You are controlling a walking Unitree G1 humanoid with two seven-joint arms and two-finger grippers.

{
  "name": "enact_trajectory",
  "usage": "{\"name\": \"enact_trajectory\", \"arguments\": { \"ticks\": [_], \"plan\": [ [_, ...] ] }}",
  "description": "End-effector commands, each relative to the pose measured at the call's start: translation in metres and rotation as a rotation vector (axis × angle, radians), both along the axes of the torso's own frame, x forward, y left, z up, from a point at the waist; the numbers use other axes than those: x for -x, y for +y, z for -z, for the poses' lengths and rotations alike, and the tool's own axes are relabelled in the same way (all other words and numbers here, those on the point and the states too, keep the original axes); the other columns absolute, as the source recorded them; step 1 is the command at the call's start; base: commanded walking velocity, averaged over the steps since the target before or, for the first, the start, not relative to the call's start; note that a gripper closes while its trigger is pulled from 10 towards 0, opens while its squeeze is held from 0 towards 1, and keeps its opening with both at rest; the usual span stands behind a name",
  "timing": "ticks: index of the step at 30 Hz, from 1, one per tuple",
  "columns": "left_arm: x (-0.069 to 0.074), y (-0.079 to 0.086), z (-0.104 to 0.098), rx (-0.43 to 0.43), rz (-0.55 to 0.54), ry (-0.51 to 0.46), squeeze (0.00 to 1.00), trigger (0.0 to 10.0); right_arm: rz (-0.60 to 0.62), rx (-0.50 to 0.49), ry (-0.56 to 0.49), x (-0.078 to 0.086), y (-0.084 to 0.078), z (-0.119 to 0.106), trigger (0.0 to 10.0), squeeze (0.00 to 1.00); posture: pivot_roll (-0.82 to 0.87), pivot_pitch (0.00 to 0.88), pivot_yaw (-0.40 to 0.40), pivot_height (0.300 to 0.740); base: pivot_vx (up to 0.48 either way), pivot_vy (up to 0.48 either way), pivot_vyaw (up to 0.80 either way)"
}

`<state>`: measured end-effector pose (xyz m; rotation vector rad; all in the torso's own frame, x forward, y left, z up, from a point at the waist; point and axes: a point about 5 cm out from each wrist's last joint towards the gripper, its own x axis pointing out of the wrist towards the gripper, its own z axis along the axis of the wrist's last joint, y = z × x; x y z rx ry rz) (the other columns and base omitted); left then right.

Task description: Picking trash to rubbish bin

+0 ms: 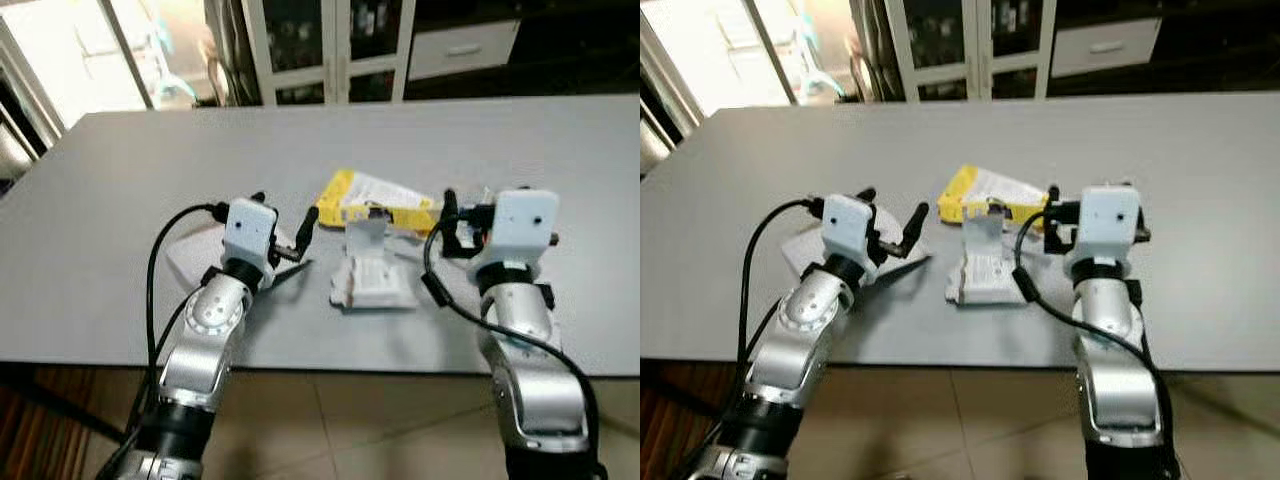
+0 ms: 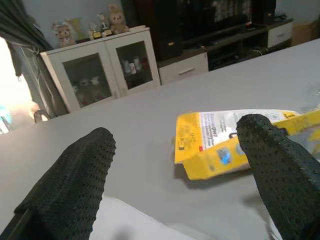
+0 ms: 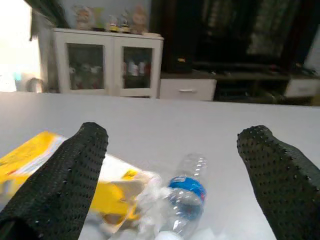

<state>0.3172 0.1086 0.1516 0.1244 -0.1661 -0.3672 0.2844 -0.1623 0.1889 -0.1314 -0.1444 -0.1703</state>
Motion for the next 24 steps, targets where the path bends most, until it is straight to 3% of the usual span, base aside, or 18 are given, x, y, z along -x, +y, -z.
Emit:
{"name": "enact_trajectory", "arguments": {
  "ticks": [1,5,10,17,24],
  "plan": [
    [-0.0006,-0.0074,-0.0024,-0.005,0.018,-0.01,0.0,10.0,0.041,-0.028,0.0,-0.0029,-0.0074,-0.0046,10.0,0.0,-0.1,0.062,0.071,0.74,0.296,0.0,0.0],
    [-0.0003,-0.0075,-0.0006,-0.005,0.017,-0.003,0.0,10.0,0.061,-0.055,-0.004,-0.0073,-0.01,-0.0095,10.0,0.0,-0.1,0.062,0.07,0.74,0.278,0.0,0.0],
    [0.0009,-0.0083,-0.0011,0.035,0.017,0.002,0.0,10.0,0.075,-0.061,-0.017,-0.0098,-0.0128,-0.0135,10.0,0.0,-0.1,0.064,0.069,0.74,0.0,0.0,0.0],
    [0.003,-0.0123,-0.0003,0.021,0.038,0.002,0.0,10.0,0.077,-0.069,-0.006,-0.01,-0.0123,-0.0125,10.0,0.0,-0.1,0.069,0.075,0.74,0.0,0.0,0.0],
    [0.0026,-0.0122,-0.0004,0.024,0.045,0.007,0.0,10.0,0.076,-0.069,-0.002,-0.0103,-0.0112,-0.012,10.0,0.0,-0.1,0.069,0.077,0.74,0.0,-0.416,0.0]
  ]
}}
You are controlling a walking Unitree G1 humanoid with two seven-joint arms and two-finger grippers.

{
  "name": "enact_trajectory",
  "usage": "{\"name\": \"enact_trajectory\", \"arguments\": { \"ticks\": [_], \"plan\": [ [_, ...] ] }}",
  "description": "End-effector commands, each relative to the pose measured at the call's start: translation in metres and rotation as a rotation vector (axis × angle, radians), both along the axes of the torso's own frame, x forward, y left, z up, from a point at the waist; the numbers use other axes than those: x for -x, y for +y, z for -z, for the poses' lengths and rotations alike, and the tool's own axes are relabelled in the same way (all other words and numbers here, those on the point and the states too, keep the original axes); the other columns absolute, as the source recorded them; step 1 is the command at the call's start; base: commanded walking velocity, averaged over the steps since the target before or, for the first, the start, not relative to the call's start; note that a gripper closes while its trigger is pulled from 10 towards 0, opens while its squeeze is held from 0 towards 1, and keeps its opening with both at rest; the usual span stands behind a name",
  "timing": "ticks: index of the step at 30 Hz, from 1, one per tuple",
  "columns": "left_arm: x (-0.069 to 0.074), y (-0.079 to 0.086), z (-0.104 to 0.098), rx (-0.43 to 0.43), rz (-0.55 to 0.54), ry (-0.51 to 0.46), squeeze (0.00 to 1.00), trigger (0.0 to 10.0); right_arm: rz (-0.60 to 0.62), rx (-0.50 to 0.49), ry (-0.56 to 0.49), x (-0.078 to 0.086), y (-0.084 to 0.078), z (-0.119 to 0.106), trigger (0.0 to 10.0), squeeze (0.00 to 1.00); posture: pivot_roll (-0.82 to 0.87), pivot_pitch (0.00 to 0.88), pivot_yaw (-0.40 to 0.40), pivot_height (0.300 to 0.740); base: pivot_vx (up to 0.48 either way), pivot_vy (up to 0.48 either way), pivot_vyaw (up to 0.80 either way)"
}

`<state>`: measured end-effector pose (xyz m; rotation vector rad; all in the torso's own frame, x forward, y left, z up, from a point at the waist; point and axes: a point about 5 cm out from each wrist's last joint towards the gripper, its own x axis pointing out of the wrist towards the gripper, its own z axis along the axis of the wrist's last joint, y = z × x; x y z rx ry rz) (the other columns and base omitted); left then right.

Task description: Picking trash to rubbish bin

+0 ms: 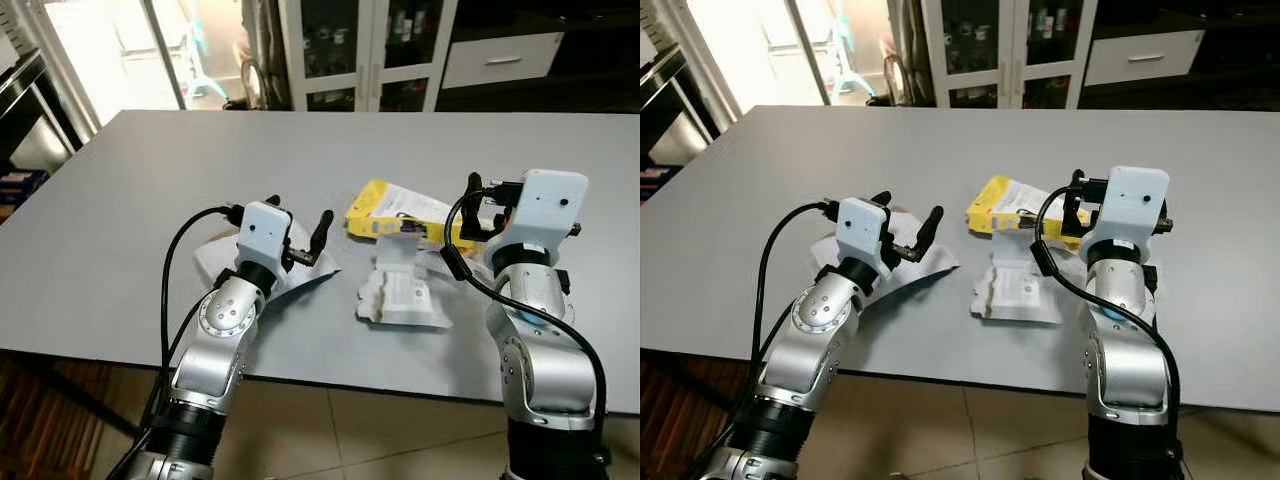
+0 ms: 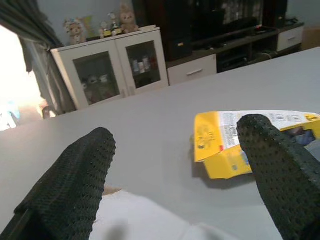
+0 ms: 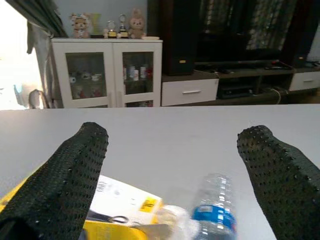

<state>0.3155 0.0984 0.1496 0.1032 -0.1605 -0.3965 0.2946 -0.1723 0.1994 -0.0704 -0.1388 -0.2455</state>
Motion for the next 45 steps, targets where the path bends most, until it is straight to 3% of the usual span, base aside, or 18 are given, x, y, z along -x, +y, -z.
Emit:
{"name": "enact_trajectory", "arguments": {
  "ticks": [1,15,21,31,36,45],
  "plan": [
    [0.001,-0.002,-0.002,0.006,0.015,-0.003,0.0,10.0,0.006,-0.002,0.005,0.0,-0.001,-0.001,10.0,0.0,-0.1,0.069,0.077,0.74,0.0,-0.48,0.0],
    [0.002,-0.001,0.002,-0.008,0.017,0.014,0.0,10.0,0.044,-0.082,0.092,-0.012,-0.008,-0.003,10.0,0.0,-0.1,0.068,0.076,0.74,0.0,-0.48,0.0],
    [0.003,-0.001,0.003,-0.003,0.024,0.017,0.0,10.0,0.052,-0.097,0.135,-0.018,-0.012,-0.001,10.0,0.0,-0.09,0.072,0.076,0.74,0.0,0.0,0.0],
    [0.004,-0.001,0.003,-0.014,0.035,0.024,0.0,10.0,0.025,-0.158,0.167,-0.031,-0.003,-0.003,10.0,0.0,-0.08,0.078,0.085,0.74,0.0,0.0,0.0],
    [0.004,0.002,0.002,-0.028,0.033,0.022,0.0,10.0,-0.002,-0.245,0.173,-0.045,0.001,-0.008,10.0,0.0,-0.06,0.091,0.093,0.74,0.0,0.0,0.0],
    [0.011,0.009,0.002,-0.037,0.034,0.03,0.0,10.0,-0.004,-0.293,0.212,-0.059,0.002,-0.007,10.0,0.0,-0.03,0.127,0.11,0.74,0.0,0.0,0.0]
  ]
}}
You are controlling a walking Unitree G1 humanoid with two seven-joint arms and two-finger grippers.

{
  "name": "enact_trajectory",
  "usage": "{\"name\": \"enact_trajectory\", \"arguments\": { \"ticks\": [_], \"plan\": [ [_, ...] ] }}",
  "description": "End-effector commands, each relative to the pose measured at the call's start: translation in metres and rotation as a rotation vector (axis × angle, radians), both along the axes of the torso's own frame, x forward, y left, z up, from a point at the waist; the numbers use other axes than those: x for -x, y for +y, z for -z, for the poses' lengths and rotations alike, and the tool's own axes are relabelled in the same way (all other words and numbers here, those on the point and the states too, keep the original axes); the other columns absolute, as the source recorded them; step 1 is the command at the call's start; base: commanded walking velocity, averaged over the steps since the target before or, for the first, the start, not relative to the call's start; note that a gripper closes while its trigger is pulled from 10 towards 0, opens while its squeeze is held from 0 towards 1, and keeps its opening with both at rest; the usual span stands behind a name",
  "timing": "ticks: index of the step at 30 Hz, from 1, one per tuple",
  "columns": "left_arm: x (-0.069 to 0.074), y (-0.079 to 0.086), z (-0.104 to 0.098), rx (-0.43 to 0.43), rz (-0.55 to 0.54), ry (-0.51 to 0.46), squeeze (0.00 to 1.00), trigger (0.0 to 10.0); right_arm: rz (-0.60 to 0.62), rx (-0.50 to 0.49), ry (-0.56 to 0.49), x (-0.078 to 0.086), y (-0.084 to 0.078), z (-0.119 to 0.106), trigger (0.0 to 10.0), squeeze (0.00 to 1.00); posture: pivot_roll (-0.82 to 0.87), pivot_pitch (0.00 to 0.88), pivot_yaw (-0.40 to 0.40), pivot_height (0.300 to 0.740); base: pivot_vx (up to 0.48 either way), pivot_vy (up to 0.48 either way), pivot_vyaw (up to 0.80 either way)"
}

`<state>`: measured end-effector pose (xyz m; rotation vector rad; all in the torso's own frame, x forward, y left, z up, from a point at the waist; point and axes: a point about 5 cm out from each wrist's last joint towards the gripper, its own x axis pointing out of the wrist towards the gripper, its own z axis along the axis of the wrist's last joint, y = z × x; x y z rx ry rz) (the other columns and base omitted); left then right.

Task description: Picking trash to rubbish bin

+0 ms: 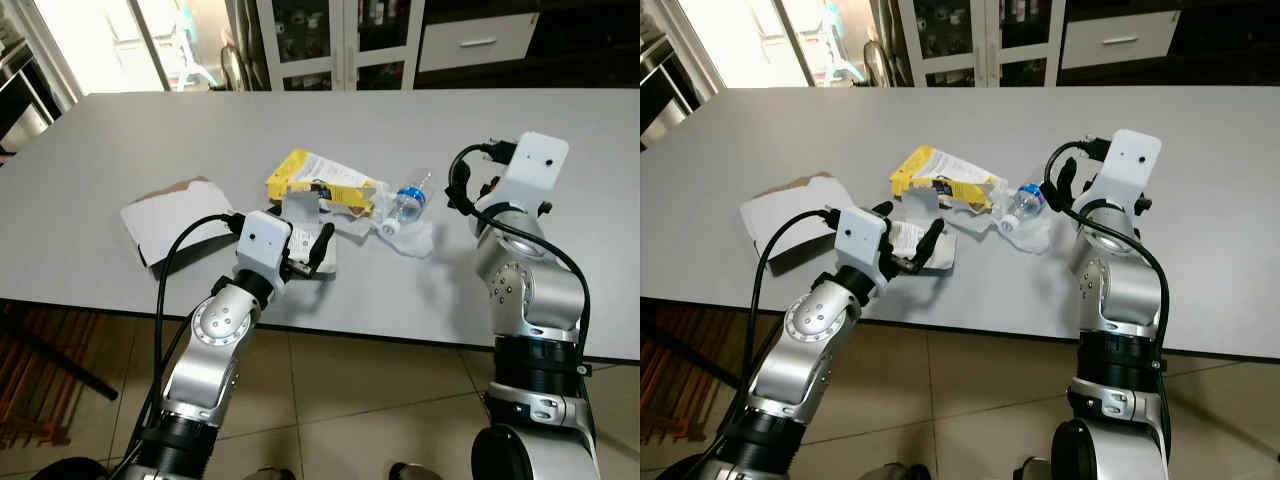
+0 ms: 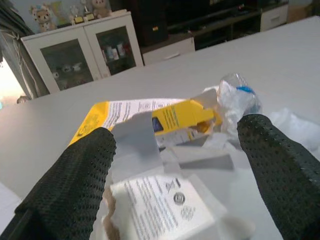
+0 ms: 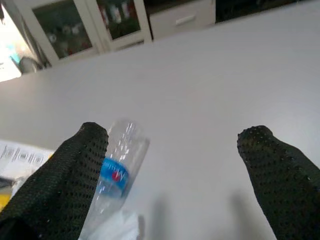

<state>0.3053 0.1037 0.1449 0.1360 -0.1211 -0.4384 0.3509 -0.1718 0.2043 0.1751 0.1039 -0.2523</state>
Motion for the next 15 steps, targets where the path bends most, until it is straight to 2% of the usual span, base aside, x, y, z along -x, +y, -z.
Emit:
{"name": "enact_trajectory", "arguments": {
  "ticks": [1,4,12,15],
  "plan": [
    [0.002,0.005,-0.003,0.003,0.001,-0.003,0.0,10.0,-0.002,-0.025,0.006,-0.004,0.002,-0.002,10.0,0.0,-0.03,0.134,0.113,0.74,0.0,0.0,0.0],
    [0.004,0.007,-0.004,-0.013,0.008,0.001,0.0,10.0,-0.003,-0.028,0.011,-0.007,0.003,-0.003,10.0,0.0,-0.02,0.145,0.115,0.74,0.0,0.0,0.0],
    [0.013,0.012,-0.002,-0.029,-0.001,0.024,0.0,10.0,-0.033,-0.05,0.031,-0.013,0.007,0.002,10.0,0.0,0.01,0.172,0.115,0.74,0.387,0.0,0.0],
    [0.015,0.013,-0.001,-0.033,-0.009,0.032,0.0,10.0,-0.053,-0.054,0.034,-0.016,0.009,0.001,10.0,0.0,0.02,0.18,0.115,0.74,0.0,0.0,0.0]
  ]
}}
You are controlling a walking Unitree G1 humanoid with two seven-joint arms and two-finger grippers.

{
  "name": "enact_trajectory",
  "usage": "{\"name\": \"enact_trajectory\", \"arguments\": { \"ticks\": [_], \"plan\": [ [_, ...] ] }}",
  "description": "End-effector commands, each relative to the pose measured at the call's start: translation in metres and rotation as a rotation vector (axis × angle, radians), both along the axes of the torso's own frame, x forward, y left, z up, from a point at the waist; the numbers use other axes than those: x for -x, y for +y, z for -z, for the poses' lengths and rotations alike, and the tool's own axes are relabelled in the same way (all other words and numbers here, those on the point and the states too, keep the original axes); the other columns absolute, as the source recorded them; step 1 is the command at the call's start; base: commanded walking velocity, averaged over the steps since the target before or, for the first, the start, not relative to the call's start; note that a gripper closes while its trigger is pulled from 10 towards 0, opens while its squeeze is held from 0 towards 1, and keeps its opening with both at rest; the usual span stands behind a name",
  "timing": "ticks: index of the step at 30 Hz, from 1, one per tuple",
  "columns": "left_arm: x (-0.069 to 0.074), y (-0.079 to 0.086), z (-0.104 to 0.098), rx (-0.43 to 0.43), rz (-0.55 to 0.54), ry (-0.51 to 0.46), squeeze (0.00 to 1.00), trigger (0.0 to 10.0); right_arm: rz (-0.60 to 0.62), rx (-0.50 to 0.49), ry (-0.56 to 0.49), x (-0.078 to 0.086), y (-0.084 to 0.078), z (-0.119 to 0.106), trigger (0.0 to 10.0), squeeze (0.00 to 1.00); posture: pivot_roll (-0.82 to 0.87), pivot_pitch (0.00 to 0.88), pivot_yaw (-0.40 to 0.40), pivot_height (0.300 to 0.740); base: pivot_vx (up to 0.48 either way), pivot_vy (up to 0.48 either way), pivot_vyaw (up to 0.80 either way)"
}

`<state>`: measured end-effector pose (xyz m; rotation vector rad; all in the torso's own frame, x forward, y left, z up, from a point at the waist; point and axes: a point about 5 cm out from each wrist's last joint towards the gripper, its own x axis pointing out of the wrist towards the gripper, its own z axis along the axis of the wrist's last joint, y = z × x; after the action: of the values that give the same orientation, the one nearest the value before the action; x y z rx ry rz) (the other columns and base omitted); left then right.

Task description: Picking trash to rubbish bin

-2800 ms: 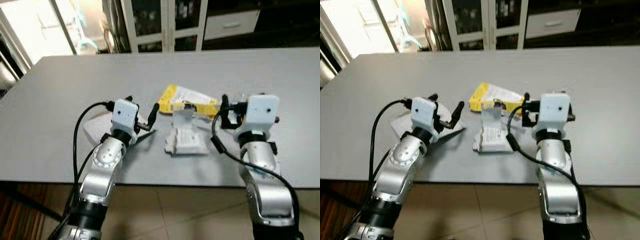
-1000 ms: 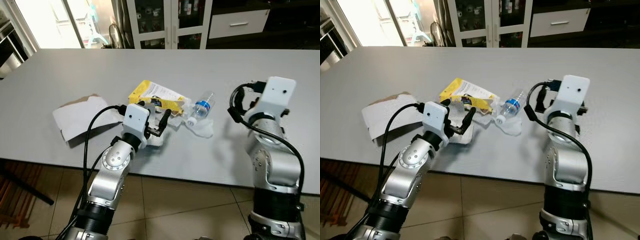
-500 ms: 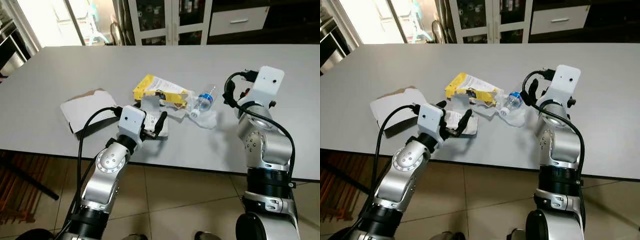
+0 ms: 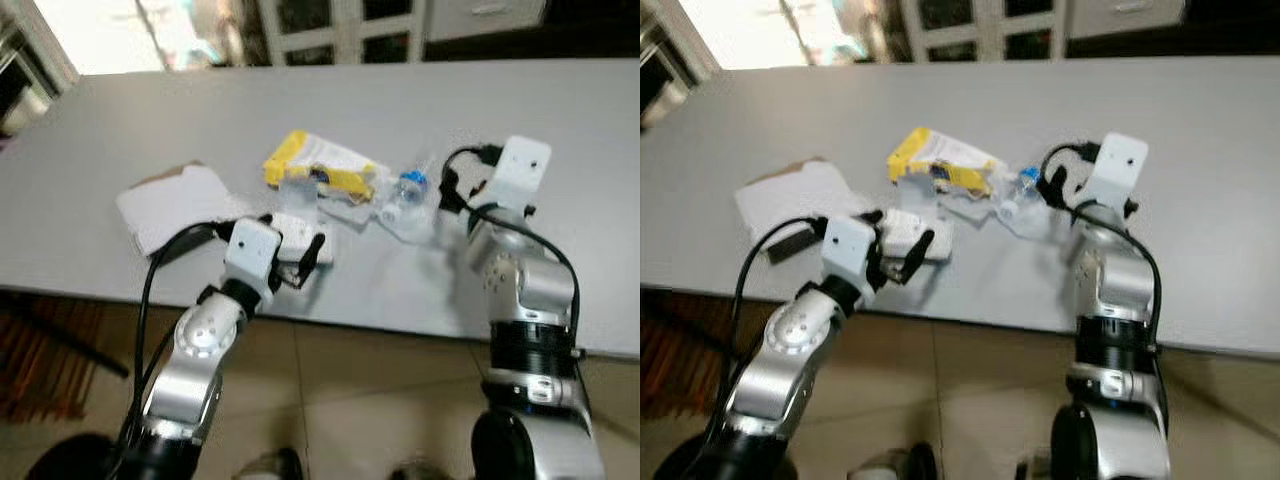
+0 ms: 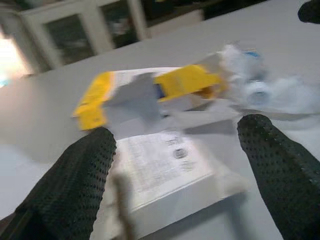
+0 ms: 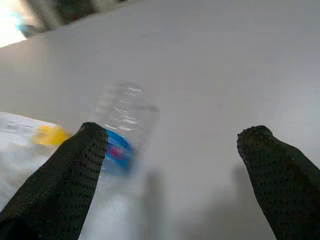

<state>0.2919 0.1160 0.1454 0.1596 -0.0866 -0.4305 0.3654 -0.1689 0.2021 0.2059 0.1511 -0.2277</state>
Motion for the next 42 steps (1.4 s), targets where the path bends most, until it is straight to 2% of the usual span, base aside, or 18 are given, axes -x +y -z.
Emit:
{"name": "enact_trajectory", "arguments": {
  "ticks": [1,9,19,32,35,36,40,42],
  "plan": [
    [0.002,0.002,-0.001,-0.003,0.003,0.006,0.0,10.0,-0.036,-0.019,-0.009,-0.003,0.006,-0.001,10.0,0.0,0.02,0.184,0.114,0.74,0.0,0.0,0.0],
    [0.006,0.006,-0.003,-0.012,-0.02,0.013,0.0,10.0,-0.092,-0.013,-0.004,-0.013,0.016,-0.002,10.0,0.0,0.05,0.207,0.096,0.74,0.0,0.0,0.0],
    [0.017,0.009,0.0,-0.014,-0.047,0.031,0.0,10.0,-0.146,0.003,-0.016,-0.025,0.028,-0.011,10.0,0.0,0.07,0.228,0.07,0.74,0.0,0.0,0.0],
    [0.02,0.009,-0.001,-0.008,-0.048,0.036,0.0,10.0,-0.141,0.019,-0.019,-0.029,0.028,-0.012,10.0,0.0,0.08,0.234,0.069,0.74,0.0,0.0,0.0],
    [0.02,0.008,-0.002,-0.001,-0.044,0.035,0.0,10.0,-0.13,0.062,-0.028,-0.029,0.027,-0.011,10.0,0.0,0.07,0.233,0.072,0.74,0.0,0.0,0.0],
    [0.02,0.007,-0.002,0.002,-0.042,0.036,0.0,10.0,-0.122,0.108,-0.038,-0.027,0.026,-0.008,10.0,0.0,0.07,0.235,0.074,0.74,0.0,0.0,0.0],
    [0.019,0.007,-0.002,0.002,-0.043,0.038,0.0,10.0,-0.11,0.155,-0.05,-0.025,0.024,-0.006,10.0,0.0,0.07,0.235,0.074,0.74,0.0,0.0,0.0],
    [0.019,0.006,-0.001,0.004,-0.042,0.043,0.0,10.0,-0.088,0.233,-0.065,-0.021,0.019,-0.006,10.0,0.0,0.06,0.235,0.077,0.74,0.0,0.0,0.0]
  ]
}}
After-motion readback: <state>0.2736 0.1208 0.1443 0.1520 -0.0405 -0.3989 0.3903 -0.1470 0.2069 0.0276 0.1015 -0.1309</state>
